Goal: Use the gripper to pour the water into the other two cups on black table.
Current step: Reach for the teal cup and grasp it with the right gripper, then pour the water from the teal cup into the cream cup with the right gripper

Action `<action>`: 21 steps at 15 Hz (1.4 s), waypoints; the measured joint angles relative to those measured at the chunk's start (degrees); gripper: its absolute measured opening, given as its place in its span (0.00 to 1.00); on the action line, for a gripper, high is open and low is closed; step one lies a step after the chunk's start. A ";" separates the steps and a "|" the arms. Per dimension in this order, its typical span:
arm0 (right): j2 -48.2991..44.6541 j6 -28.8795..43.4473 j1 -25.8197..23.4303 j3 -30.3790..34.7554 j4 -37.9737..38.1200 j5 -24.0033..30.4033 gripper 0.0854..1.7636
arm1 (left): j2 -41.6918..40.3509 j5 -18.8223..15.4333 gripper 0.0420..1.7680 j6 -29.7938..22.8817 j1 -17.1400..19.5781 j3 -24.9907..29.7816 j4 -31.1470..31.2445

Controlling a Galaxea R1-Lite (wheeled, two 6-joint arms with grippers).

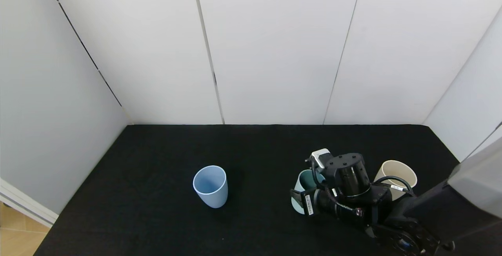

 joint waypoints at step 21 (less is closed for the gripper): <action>-29.43 -12.31 -22.16 -4.18 24.16 0.09 0.68 | 0.02 0.00 0.97 0.00 0.00 0.00 0.02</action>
